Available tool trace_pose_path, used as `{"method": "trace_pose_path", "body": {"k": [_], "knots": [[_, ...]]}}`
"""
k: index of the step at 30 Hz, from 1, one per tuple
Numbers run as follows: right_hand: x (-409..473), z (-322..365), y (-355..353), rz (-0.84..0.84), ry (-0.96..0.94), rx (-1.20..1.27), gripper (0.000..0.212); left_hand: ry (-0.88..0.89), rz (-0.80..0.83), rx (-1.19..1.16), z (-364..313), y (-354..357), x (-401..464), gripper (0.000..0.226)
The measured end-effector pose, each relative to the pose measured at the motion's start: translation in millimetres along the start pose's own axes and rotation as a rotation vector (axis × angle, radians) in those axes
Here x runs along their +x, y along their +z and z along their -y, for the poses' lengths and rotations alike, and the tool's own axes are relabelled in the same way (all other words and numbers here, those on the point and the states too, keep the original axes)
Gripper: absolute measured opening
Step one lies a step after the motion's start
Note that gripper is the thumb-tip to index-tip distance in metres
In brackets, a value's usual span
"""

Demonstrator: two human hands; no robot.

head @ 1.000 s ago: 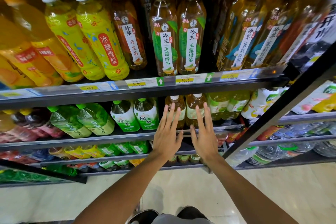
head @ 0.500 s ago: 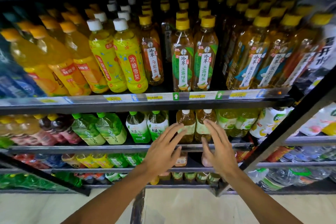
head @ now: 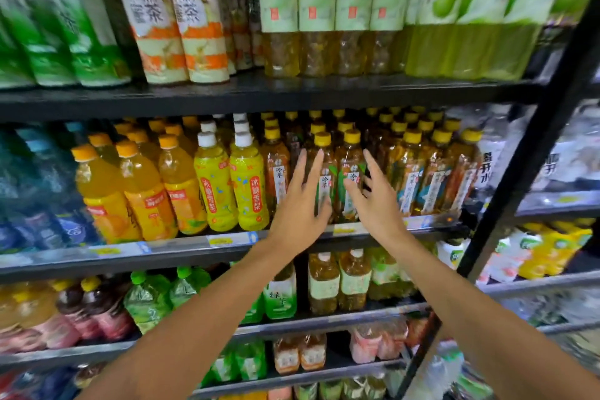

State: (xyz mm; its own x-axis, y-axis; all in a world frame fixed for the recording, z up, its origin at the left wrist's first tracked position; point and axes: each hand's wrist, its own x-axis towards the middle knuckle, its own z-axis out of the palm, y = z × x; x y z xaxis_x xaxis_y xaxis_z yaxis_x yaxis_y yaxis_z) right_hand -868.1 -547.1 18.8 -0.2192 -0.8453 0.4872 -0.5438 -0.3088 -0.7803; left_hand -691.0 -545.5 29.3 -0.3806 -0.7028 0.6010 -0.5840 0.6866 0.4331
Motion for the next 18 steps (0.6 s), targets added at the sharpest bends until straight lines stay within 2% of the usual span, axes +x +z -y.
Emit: {"method": "trace_pose_path", "body": {"k": [9,16,18], "knots": [[-4,0,-3,0.0,0.014,0.006,0.072,-0.042,0.014,0.041,7,5,1,0.079],[-4,3,-16,0.113,0.03,0.035,0.078,0.04,0.071,0.123,26,-11,3,0.078],[-13,10,-19,0.054,0.01,-0.067,0.083,0.07,0.066,0.142,20,-27,1,0.07]]}}
